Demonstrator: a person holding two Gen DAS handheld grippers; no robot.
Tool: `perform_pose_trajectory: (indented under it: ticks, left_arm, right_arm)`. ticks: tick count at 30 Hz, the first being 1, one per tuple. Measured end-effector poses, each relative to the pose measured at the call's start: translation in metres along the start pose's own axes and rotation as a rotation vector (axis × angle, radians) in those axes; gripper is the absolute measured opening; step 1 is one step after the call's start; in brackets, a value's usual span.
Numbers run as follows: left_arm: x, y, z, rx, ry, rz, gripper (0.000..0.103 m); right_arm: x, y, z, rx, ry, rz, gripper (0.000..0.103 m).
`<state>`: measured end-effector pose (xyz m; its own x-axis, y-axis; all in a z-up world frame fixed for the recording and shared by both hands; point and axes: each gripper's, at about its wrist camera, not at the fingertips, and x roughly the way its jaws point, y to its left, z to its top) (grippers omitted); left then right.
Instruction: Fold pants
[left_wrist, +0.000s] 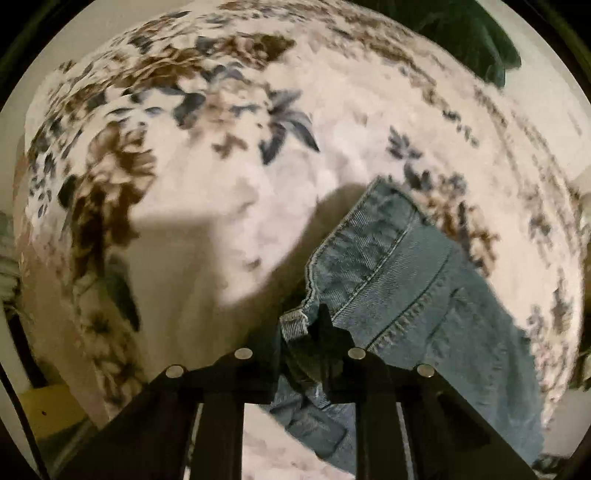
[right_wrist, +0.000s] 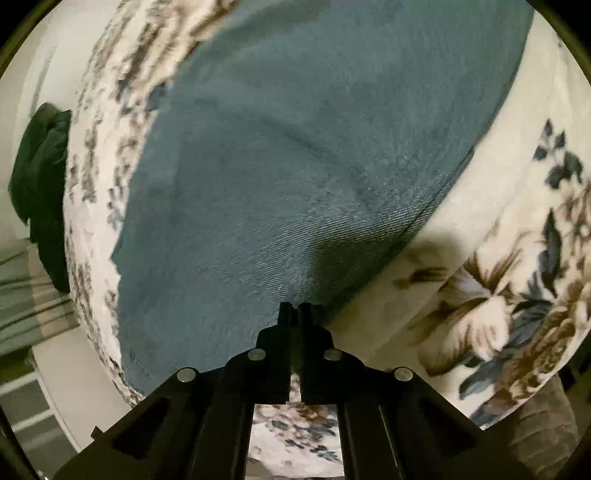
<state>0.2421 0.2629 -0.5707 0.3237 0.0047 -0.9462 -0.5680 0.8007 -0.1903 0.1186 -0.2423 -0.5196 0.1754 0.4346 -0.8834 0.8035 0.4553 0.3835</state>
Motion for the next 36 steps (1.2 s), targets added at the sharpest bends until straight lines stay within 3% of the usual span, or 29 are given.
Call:
perform_pose_trajectory:
  ticks: [5,8,11,13,15,16,17,18,19,23,27,31,35,36]
  left_arm:
    - [-0.029,0.004,-0.008,-0.002,-0.007,-0.023,0.014]
    - [-0.005,0.005,-0.007,0.013,0.044,0.003,0.015]
    - [0.020,0.020,-0.013,-0.017,0.144,0.032,0.022]
    - [0.011,0.021,-0.012,-0.032,0.136,0.039,0.026]
    - [-0.009,0.009,-0.014,0.023,0.100,0.106,0.030]
    - [-0.016,0.000,-0.016,0.055,0.076,0.119,0.046]
    - [-0.023,-0.011,-0.016,0.091,0.046,0.127,0.056]
    - [-0.029,-0.026,-0.016,0.135,0.008,0.121,0.078]
    - [-0.031,-0.040,-0.015,0.175,-0.022,0.111,0.091]
    - [-0.005,-0.104,-0.009,0.323,-0.043,0.059,0.092]
    - [0.036,-0.151,-0.011,0.431,-0.003,0.028,0.092]
    - [0.061,-0.165,-0.023,0.490,0.028,0.055,0.092]
    - [0.061,-0.160,-0.030,0.506,0.021,0.047,0.092]
    - [0.061,-0.158,-0.031,0.509,0.026,0.041,0.092]
  right_arm:
    - [-0.034,0.001,-0.008,-0.065,-0.021,-0.010,0.003]
    - [-0.033,-0.008,-0.005,-0.085,0.013,-0.050,0.003]
    - [-0.006,-0.017,0.007,-0.100,0.147,-0.144,0.006]
    - [-0.001,-0.014,0.013,-0.119,0.236,-0.187,0.006]
    - [-0.012,0.010,0.014,-0.243,0.249,-0.216,0.029]
    - [-0.021,0.029,0.015,-0.326,0.240,-0.235,0.054]
    - [-0.028,0.050,0.017,-0.388,0.235,-0.213,0.067]
    - [-0.033,0.074,0.022,-0.438,0.234,-0.169,0.067]
    - [-0.032,0.095,0.027,-0.483,0.239,-0.140,0.067]
    - [0.019,0.208,0.063,-0.689,0.324,-0.039,0.067]
    - [0.096,0.277,0.088,-0.832,0.457,-0.118,0.067]
    - [0.129,0.277,0.083,-0.961,0.632,-0.236,0.067]
    - [0.119,0.265,0.074,-1.065,0.801,-0.228,0.067]
    - [0.116,0.266,0.074,-1.092,0.804,-0.223,0.067]
